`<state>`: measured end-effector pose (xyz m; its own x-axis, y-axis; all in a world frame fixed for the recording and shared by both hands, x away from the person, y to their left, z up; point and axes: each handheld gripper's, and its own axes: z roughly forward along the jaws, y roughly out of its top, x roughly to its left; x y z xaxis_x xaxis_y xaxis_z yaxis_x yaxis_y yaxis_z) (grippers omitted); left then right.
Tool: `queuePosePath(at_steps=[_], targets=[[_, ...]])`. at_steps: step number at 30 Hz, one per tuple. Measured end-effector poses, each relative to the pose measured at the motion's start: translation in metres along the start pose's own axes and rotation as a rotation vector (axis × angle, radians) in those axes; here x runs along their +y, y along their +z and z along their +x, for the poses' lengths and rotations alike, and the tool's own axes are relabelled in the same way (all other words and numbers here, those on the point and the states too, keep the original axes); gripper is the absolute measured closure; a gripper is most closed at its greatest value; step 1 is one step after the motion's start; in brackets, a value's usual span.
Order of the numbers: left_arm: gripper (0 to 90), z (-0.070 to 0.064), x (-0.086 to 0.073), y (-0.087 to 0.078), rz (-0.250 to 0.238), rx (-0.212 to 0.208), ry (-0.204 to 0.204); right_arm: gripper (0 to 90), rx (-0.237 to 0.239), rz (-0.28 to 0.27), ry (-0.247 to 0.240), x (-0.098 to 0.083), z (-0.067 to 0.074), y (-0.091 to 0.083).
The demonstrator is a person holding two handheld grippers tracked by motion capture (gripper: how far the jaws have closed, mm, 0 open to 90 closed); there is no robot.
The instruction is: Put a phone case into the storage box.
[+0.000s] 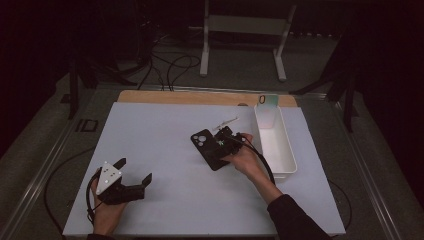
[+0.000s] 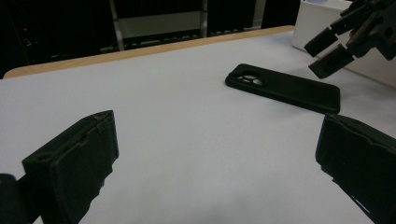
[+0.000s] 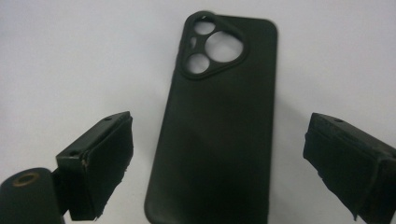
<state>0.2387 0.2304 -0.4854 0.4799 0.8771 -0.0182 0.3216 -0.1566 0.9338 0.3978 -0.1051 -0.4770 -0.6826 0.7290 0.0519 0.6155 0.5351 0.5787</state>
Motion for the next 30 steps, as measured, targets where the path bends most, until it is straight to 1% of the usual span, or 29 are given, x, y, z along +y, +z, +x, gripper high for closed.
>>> queuePosePath(at_steps=[5, 12, 17, 21, 24, 25, 27, 30], targets=[[0.0, 0.000, 0.000, 0.000, 0.001, 0.000, 0.001, 8.5, 0.007, 0.018, -0.014, -0.002, 0.004, 0.005], [0.0, 0.000, 0.000, 0.000, 0.001, 0.000, 0.001, 8.5, 0.010, 0.040, -0.016, -0.004, 0.006, 0.010], [0.0, 0.000, 0.000, 0.000, 0.002, 0.000, 0.000, 8.5, 0.009, 0.067, -0.010, -0.005, 0.005, 0.014], [0.0, 0.000, 0.000, 0.000, 0.002, 0.000, 0.000, 8.5, 0.007, 0.076, 0.005, -0.007, 0.003, 0.017], [0.0, 0.000, 0.000, 0.000, 0.003, 0.000, 0.000, 8.6, -0.002, 0.080, 0.006, -0.008, 0.002, 0.019], [0.0, 0.000, 0.000, 0.000, 0.004, 0.000, 0.000, 8.5, -0.011, 0.092, 0.002, -0.009, 0.003, 0.021], [0.0, 0.000, 0.000, 0.000, 0.003, -0.001, 0.000, 8.5, -0.022, 0.099, -0.004, -0.010, 0.003, 0.022], [0.0, 0.000, 0.000, 0.000, 0.004, -0.001, 0.000, 8.6, -0.026, 0.112, -0.004, -0.011, 0.003, 0.024]])
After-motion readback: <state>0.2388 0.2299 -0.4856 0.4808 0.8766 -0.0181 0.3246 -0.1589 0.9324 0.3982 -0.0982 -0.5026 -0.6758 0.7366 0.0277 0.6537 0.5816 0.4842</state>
